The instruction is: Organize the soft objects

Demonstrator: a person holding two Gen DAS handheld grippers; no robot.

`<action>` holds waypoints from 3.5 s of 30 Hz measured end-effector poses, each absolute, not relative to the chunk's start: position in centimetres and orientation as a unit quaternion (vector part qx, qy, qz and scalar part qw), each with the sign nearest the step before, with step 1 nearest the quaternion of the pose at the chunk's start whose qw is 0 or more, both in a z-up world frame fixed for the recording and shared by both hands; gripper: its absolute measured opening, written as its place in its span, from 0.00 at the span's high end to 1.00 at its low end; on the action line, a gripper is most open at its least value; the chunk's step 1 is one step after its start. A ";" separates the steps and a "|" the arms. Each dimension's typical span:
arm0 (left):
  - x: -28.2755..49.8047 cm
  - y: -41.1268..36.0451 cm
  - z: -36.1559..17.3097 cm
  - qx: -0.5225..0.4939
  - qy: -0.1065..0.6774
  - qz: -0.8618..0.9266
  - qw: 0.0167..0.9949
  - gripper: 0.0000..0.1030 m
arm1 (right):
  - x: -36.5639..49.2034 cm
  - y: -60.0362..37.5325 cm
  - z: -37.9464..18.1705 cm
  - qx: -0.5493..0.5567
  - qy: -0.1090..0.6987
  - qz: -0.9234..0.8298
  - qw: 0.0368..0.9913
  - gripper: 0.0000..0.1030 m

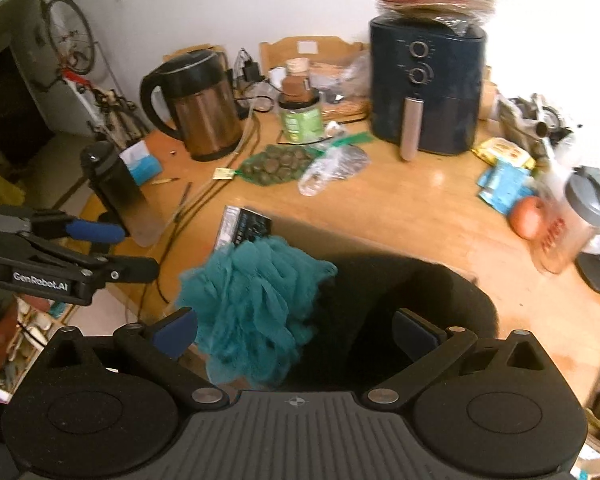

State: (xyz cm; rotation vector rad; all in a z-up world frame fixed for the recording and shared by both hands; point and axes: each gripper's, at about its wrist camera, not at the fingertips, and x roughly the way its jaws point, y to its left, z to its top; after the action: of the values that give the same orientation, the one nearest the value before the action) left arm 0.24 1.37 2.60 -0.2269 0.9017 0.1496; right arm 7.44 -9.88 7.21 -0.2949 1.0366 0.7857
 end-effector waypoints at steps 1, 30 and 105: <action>0.3 1.2 2.7 -0.107 0.434 0.074 0.891 0.14 | 7.1 -10.0 7.3 -0.140 0.480 0.361 0.787 0.00; -1.4 -4.3 0.1 -0.104 0.527 0.122 0.835 0.00 | 2.9 -16.5 4.8 -0.185 0.545 0.253 0.777 0.00; -1.3 -5.0 0.2 -0.077 0.532 0.136 0.832 0.00 | 2.5 -16.6 5.1 -0.183 0.543 0.247 0.782 0.00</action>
State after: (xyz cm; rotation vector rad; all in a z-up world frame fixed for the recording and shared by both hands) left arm -1.34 -4.98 0.23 -0.1622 1.1272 0.2882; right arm 2.53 -16.60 5.15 -0.3944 1.1723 0.5343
